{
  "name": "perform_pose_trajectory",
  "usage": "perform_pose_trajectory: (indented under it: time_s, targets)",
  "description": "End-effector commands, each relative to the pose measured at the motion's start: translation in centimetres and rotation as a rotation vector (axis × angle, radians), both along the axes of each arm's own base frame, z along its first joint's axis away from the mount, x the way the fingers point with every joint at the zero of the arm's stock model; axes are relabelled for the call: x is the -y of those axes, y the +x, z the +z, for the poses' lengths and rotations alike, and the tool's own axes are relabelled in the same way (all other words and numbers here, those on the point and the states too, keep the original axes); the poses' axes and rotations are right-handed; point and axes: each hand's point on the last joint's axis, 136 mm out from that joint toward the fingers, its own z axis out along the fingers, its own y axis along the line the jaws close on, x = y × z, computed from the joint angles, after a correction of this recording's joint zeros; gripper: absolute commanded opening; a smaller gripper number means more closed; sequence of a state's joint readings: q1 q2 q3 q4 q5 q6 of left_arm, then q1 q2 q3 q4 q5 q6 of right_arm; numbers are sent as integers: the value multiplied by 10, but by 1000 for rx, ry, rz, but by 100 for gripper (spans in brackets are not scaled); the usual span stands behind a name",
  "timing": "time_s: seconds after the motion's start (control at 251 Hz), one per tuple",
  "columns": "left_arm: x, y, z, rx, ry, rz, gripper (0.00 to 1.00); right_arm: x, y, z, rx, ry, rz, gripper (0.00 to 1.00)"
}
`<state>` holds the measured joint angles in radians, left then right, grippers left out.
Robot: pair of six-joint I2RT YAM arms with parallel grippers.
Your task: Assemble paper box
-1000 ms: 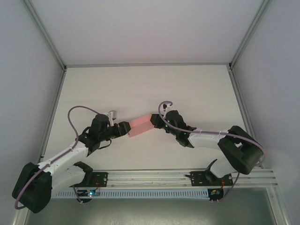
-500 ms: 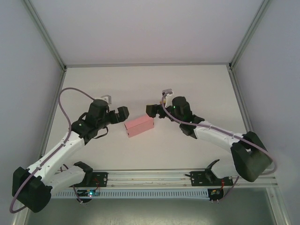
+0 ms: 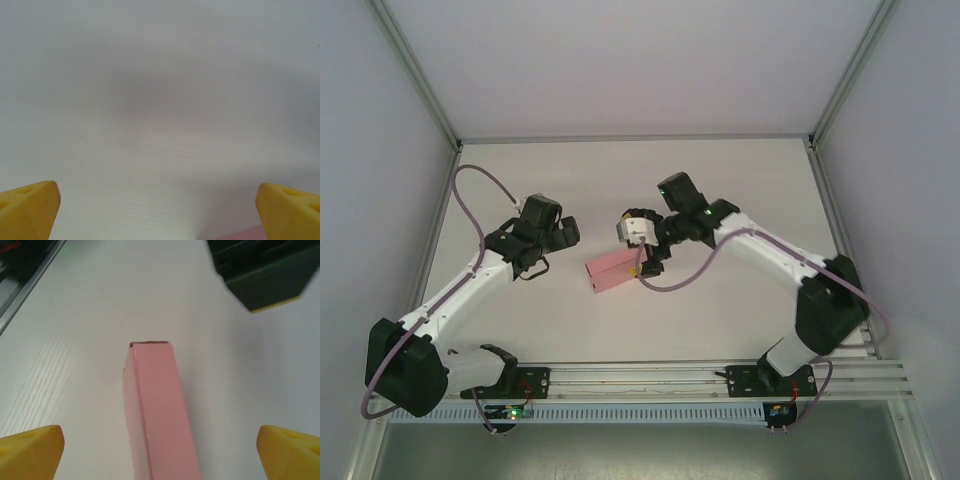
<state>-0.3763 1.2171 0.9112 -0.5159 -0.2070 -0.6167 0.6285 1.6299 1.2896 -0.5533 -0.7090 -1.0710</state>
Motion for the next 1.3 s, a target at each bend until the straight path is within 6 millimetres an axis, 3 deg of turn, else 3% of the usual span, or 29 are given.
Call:
perform_pose_trajectory:
  time_s: [0.0,0.216,0.391,0.511,0.583,0.714,0.81,0.858,0.97,1.062,1.193,1.297]
  targets:
    - [-7,6,9,15,30,3,100,8,-29,-19,-57,-139,227,98]
    - [-10,6,5,6,34,2,100,-9,2,-63,-6,-369,203,98]
    - [-13,6,5,7,38,4,100,-17,23,-88,26,-464,181,98]
    - [-14,5,3,0,38,3,100,-16,23,-101,-18,-514,184,98]
    - [-15,4,0,-7,42,5,100,-14,20,-106,-42,-547,192,91]
    - [-13,5,1,-7,34,-1,100,-13,25,-104,-5,-569,154,72]
    - [-12,5,4,-1,27,-5,100,-16,37,-94,68,-531,87,35]
    - [-13,5,5,5,27,-1,100,-17,44,-86,123,-503,40,27]
    - [-18,2,10,23,36,18,100,-11,65,-64,243,-446,-113,27]
    - [-21,-1,11,37,34,28,100,6,94,-55,412,-440,-303,28]
    - [-24,-3,10,48,20,41,100,39,134,-63,743,-482,-512,27]
    - [-24,-3,8,42,10,46,100,45,141,-79,795,-462,-557,26]
